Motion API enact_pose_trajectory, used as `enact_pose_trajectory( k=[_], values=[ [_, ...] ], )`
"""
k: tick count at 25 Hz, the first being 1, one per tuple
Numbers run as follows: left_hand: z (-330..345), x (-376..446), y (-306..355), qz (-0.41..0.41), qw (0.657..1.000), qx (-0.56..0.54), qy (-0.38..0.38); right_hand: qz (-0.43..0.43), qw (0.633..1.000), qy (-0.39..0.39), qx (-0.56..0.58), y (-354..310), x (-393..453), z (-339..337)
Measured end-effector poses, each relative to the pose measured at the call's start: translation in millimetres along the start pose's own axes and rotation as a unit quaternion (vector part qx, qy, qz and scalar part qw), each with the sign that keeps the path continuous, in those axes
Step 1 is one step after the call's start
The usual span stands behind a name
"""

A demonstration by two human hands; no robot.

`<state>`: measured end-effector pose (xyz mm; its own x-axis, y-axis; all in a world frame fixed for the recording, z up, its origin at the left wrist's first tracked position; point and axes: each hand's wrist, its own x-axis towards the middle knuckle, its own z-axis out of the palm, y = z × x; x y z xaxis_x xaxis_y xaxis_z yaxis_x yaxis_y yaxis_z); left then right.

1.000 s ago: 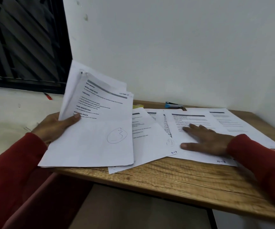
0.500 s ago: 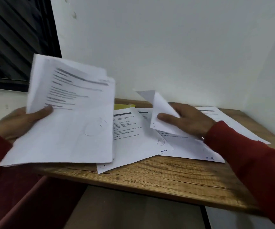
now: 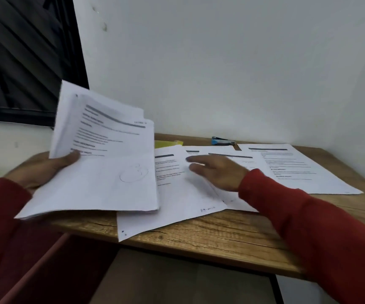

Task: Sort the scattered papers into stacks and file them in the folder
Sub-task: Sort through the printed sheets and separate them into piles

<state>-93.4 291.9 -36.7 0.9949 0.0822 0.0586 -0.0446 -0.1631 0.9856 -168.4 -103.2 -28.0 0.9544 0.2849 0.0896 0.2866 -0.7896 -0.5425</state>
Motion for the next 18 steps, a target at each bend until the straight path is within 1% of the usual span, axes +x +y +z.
enact_pose_trajectory(
  k=[1, 2, 3, 4, 5, 7, 9, 11, 13, 14, 15, 17, 18],
  values=[
    [19, -11, 3, -0.031, 0.999, 0.021, -0.006, 0.021, 0.999, 0.034, -0.015, 16, -10, -14],
    [25, -10, 4, -0.032, 0.999, 0.034, -0.025, 0.06, 0.996, 0.036, -0.05, 33, -21, -29],
    [31, -3, -1, -0.031, 0.999, 0.03, -0.01, 0.115, 0.989, 0.022, -0.091, 50, -30, -41],
    [36, -6, 1, -0.021, 0.999, 0.028, -0.011, 0.16, 0.98, -0.006, -0.116, 64, -41, -47],
    [37, -1, -1, -0.02, 1.0, 0.019, -0.012, 0.182, 0.974, -0.043, -0.127, 74, -53, -48],
    [38, 4, -4, -0.014, 0.999, 0.028, -0.007, 0.184, 0.969, -0.096, -0.135, 88, -63, -45],
    [43, -4, -1, 0.001, 0.999, 0.04, -0.003, 0.177, 0.971, -0.101, -0.126, 94, -62, -48],
    [44, -3, -1, -0.003, 1.0, 0.023, -0.01, 0.172, 0.972, -0.105, -0.122, 96, -61, -51],
    [40, 0, -3, -0.013, 1.0, 0.026, -0.007, 0.159, 0.97, -0.109, -0.149, 98, -61, -51],
    [37, 1, -4, -0.012, 0.999, 0.029, -0.007, 0.151, 0.971, -0.102, -0.152, 99, -60, -52],
    [34, 3, -6, -0.01, 0.999, 0.032, -0.013, 0.147, 0.978, -0.08, -0.127, 98, -60, -53],
    [35, 4, -7, -0.005, 0.999, 0.036, -0.024, 0.146, 0.989, 0.018, -0.019, 101, -59, -58],
    [37, 3, -5, -0.006, 0.999, 0.039, -0.021, 0.14, 0.987, 0.068, 0.025, 106, -61, -62]
  ],
)
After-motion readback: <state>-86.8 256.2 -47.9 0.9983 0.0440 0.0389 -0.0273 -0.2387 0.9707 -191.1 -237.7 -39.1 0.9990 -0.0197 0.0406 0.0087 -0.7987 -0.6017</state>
